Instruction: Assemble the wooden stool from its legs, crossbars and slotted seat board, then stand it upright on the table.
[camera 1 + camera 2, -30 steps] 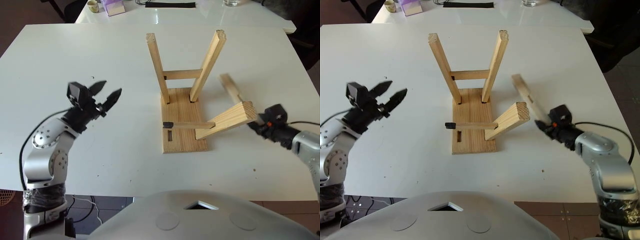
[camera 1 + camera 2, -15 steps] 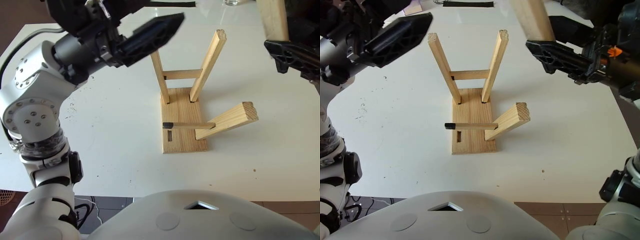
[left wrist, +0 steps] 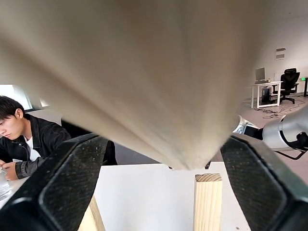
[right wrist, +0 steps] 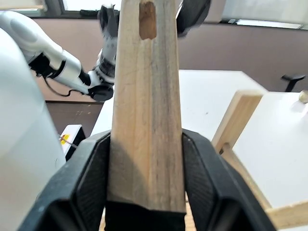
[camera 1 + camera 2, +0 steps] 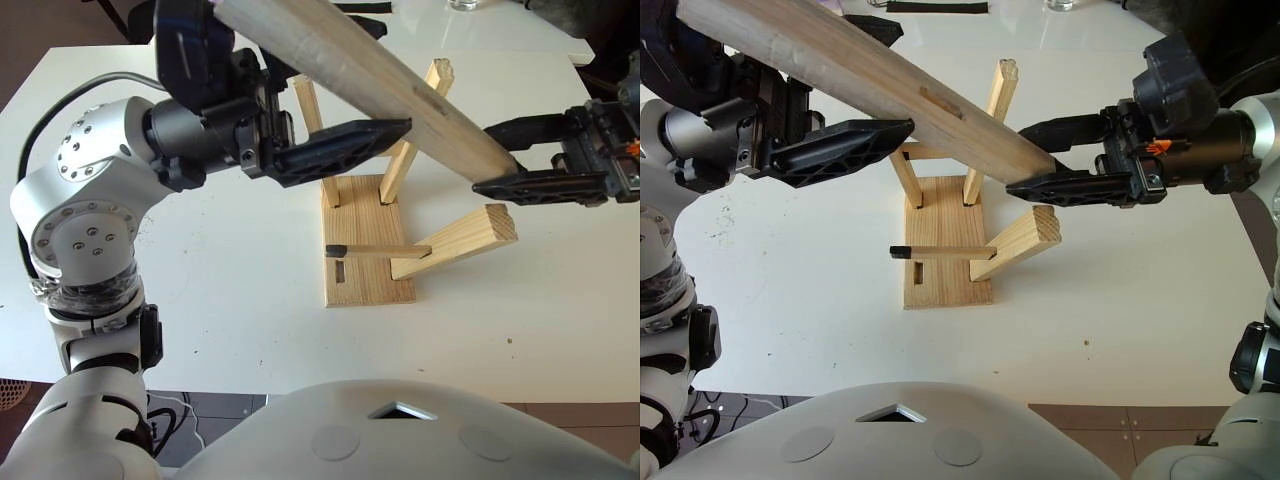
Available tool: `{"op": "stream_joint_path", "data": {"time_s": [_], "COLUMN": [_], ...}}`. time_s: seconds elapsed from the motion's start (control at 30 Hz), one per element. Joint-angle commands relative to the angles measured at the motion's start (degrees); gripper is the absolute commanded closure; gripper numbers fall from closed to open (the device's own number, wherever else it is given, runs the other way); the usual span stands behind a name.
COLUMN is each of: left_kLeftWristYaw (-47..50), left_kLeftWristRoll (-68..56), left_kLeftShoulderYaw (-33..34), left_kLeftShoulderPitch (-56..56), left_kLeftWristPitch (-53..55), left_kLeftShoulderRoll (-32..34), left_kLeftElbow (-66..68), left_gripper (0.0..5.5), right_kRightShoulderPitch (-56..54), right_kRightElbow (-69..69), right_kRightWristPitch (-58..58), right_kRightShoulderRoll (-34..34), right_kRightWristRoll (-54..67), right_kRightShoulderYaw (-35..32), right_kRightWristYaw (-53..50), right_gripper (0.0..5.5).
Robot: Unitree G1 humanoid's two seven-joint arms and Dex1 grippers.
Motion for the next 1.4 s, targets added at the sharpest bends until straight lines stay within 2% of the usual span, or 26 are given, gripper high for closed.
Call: {"op": "stream_joint_path", "data": {"time_s": [0.03,0.1,0.43,0.77,0.8,0.9,1.0,1.13,1.3,1.4], "left_kLeftWristYaw": [-1.00,-0.90,-0.77,-2.59,-2.34,-1.32,-1.18,-4.07,-12.61,-16.85], "left_kLeftWristRoll": [-2.45,-3.27,-4.24,-3.86,-3.68,-3.69,-3.14,0.98,7.56,9.01], "left_kLeftShoulderYaw": [0.80,0.65,-1.27,-0.76,-0.65,0.51,2.14,4.51,12.11,16.40], "left_kLeftShoulderPitch": [0.11,0.09,-0.61,-0.77,-0.95,-1.63,-3.32,-3.30,1.53,7.36], "left_kLeftWristPitch": [-0.12,-0.04,-0.45,-1.09,-1.33,-2.32,-3.25,-4.17,-5.04,-4.32], "left_kLeftShoulderRoll": [-0.29,-0.74,-2.32,-2.60,-2.93,-3.83,-3.63,0.85,12.85,17.45], "left_kLeftElbow": [-0.21,-0.14,-0.49,1.98,2.50,3.77,5.52,6.87,10.14,9.99], "left_gripper": [1.59,1.74,3.38,3.45,3.45,3.45,3.45,3.45,3.45,3.45], "right_kRightShoulderPitch": [-2.37,-3.20,-7.28,-7.67,-7.74,-6.77,-4.88,-1.01,7.85,14.73], "right_kRightElbow": [0.33,-0.10,-0.48,0.00,0.19,0.17,1.06,4.38,6.01,4.48], "right_kRightWristPitch": [-0.51,-0.02,0.25,-1.24,-1.65,-3.73,-6.86,-9.95,-10.80,-10.83], "right_kRightShoulderRoll": [0.06,0.67,3.32,4.51,4.73,4.81,4.18,2.83,1.28,1.44], "right_kRightWristRoll": [-0.42,0.54,-0.57,-3.81,-4.95,-8.49,-12.55,-15.29,-15.57,-15.61], "right_kRightShoulderYaw": [0.75,0.79,4.15,4.75,5.11,6.77,7.49,3.30,-7.38,-13.39], "right_kRightWristYaw": [1.06,0.70,0.04,-1.79,-2.55,-2.64,-2.29,-2.33,-3.74,-4.72], "right_gripper": [3.45,3.45,3.45,3.45,3.08,2.66,2.50,2.50,2.50,2.50]}}
